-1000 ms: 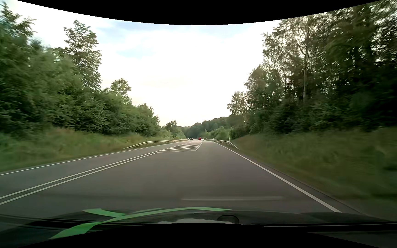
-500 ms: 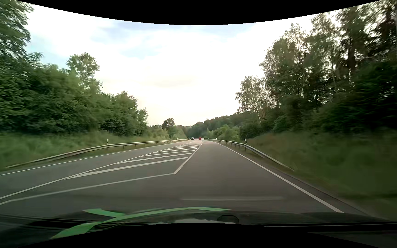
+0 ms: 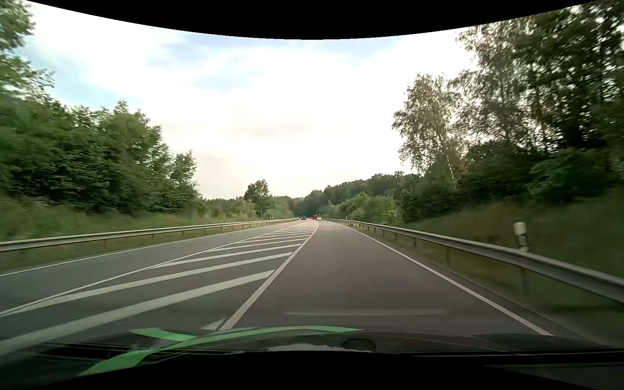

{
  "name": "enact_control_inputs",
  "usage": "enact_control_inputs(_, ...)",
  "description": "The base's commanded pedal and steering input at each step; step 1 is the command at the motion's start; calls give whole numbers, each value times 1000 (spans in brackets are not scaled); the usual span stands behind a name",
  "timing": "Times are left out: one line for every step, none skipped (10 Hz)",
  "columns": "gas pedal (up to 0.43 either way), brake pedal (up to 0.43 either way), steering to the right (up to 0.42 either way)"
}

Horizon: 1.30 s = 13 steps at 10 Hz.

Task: Follow the waypoints while adhering to traffic rules and regulations

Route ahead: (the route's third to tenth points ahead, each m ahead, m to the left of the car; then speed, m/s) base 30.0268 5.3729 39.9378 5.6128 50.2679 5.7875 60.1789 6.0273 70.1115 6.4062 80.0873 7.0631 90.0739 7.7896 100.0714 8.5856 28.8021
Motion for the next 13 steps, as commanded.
enact_control_inputs(280, 0, -5)
enact_control_inputs(280, 0, -6)
enact_control_inputs(280, 0, -6)
enact_control_inputs(280, 0, -5)
enact_control_inputs(280, 0, -5)
enact_control_inputs(280, 0, -5)
enact_control_inputs(280, 0, -5)
enact_control_inputs(280, 0, -5)
enact_control_inputs(280, 0, -5)
enact_control_inputs(280, 0, -5)
enact_control_inputs(280, 0, -5)
enact_control_inputs(280, 0, -5)
enact_control_inputs(280, 0, -5)
